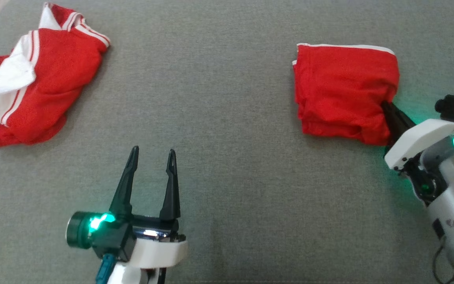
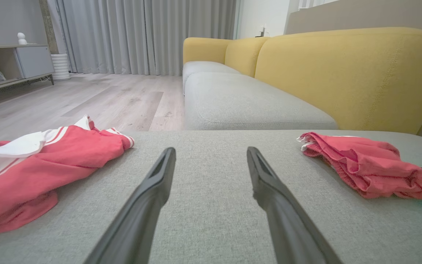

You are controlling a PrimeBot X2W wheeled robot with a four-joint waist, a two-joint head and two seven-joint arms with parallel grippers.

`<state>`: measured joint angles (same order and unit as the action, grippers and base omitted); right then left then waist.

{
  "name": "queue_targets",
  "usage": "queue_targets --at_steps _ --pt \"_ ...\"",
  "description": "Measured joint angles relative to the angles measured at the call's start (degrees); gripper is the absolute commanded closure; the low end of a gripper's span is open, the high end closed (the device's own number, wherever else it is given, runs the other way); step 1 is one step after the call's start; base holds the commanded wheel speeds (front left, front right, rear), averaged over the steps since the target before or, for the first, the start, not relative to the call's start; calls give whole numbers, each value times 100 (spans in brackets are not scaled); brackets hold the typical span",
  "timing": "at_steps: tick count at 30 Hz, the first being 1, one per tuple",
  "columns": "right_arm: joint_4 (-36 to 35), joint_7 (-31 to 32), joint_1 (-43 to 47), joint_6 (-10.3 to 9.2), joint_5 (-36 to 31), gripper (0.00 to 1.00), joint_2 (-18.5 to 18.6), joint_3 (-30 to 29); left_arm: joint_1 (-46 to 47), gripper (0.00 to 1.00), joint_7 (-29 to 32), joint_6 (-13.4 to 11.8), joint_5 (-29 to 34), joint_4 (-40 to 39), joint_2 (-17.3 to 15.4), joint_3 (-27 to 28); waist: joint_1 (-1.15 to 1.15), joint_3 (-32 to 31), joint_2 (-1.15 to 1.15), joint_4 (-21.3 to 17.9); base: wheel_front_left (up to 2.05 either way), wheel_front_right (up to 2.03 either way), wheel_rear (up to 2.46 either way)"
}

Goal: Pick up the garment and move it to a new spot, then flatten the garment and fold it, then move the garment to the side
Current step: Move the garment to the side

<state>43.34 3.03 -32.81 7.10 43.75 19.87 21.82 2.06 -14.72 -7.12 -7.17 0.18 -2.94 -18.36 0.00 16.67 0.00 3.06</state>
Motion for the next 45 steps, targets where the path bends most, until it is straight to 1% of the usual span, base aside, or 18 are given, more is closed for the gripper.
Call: queue_targets --at_steps 2,5,9,10,15,18,23,25,26,27,28,32,34,36,39,40,42,45 --pt "14 -91 -49 0 90 100 126 166 59 0 0 0 0 -5 1 8 0 40 0 -56 0 0 0" --pt "35 -207 -134 0 143 100 433 361 141 0 0 7 2 -12 2 13 0 137 0 -152 0 0 0" --pt "141 -213 -353 0 162 100 1061 498 221 0 0 21 24 -42 3 24 0 354 0 -279 0 0 0" --pt "186 -231 -432 0 160 100 1237 501 269 0 0 64 58 -48 4 33 0 426 0 -312 0 0 0" --pt "311 -307 -795 0 52 100 2026 467 603 0 0 164 154 -71 11 63 0 832 0 -467 0 0 0" --pt "403 -312 -934 0 -44 100 2406 366 791 0 0 214 221 -76 13 90 1 1090 0 -548 0 0 0" --pt "610 -424 -1106 0 -267 100 2956 83 1085 0 -1 261 221 -90 14 47 1 1487 0 -641 0 0 0" --pt "548 -364 -1140 1 -249 100 3069 42 1203 0 -2 263 221 -88 21 5 1 1611 0 -650 0 0 0" --pt "553 -433 -1170 2 -381 100 3108 41 1248 0 -2 266 221 -85 19 -12 1 1656 0 -649 0 0 0" --pt "603 -522 -1220 2 -603 85 3138 22 1294 0 -2 267 220 -64 19 -20 2 1685 0 -636 0 0 0" --pt "715 -612 -1298 2 -772 0 3140 -63 1333 0 -1 267 219 -47 20 -29 2 1690 0 -615 0 0 0" --pt "995 -981 -1565 2 -1402 0 3065 -297 1351 0 -2 259 208 0 19 -38 -1 1489 0 -559 0 0 0" --pt "1121 -1248 -1591 2 -1750 0 2864 -434 1330 0 -3 258 181 73 20 -45 -1 1316 0 -533 0 0 0" --pt "1223 -1449 -1582 2 -1970 0 2432 -602 1260 0 -3 241 119 147 20 -46 -1 1099 0 -508 0 0 0" --pt "1216 -1590 -1416 2 -2059 0 1569 -720 1064 0 -3 151 30 338 20 -16 -1 711 0 -478 0 0 0" --pt "1216 -1590 -1416 2 -2059 0 1569 -720 1064 0 -3 151 30 338 20 -16 -1 711 0 -478 0 0 0" --pt "1136 -1625 -1104 2 -2086 0 1033 -734 892 0 -2 98 -57 536 19 1 -2 415 0 -459 0 0 0" --pt "985 -1696 -396 1 -1974 0 378 -720 656 0 -1 0 -270 780 18 42 -2 -72 0 -431 0 0 0"
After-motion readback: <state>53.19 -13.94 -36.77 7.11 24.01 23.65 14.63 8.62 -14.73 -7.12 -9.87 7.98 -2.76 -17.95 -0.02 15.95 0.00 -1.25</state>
